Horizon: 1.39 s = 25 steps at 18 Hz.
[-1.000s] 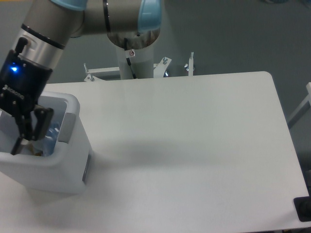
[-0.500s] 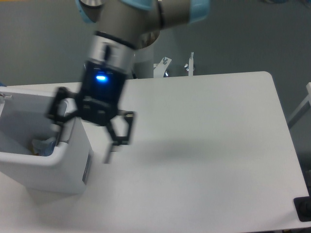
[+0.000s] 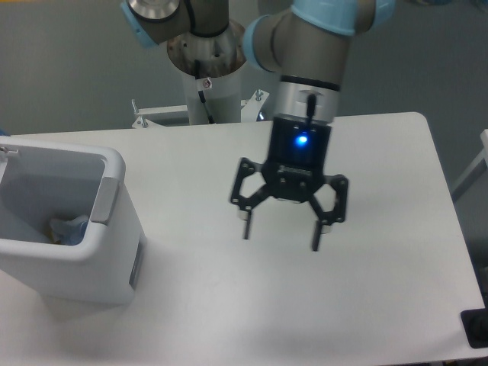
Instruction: Place the trash in the trash can
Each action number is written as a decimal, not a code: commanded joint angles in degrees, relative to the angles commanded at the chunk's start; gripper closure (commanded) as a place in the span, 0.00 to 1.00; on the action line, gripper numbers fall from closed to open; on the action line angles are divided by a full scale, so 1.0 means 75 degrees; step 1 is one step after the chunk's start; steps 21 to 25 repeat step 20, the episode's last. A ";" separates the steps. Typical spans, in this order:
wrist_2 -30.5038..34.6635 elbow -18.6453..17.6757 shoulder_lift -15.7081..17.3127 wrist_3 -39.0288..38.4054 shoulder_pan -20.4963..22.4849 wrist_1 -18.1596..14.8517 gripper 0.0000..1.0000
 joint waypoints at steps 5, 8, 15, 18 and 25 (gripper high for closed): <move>0.1173 -0.0529 -0.0011 0.1445 0.0012 -0.0070 0.00; 0.1667 -0.0529 -0.0105 0.1854 -0.0012 -0.0246 0.00; 0.2674 -0.0751 -0.0117 0.3377 -0.0047 -0.1042 0.00; 0.3131 -0.0881 -0.0129 0.3859 -0.0199 -0.1230 0.00; 0.3413 -0.0916 -0.0140 0.3895 -0.0246 -0.1301 0.00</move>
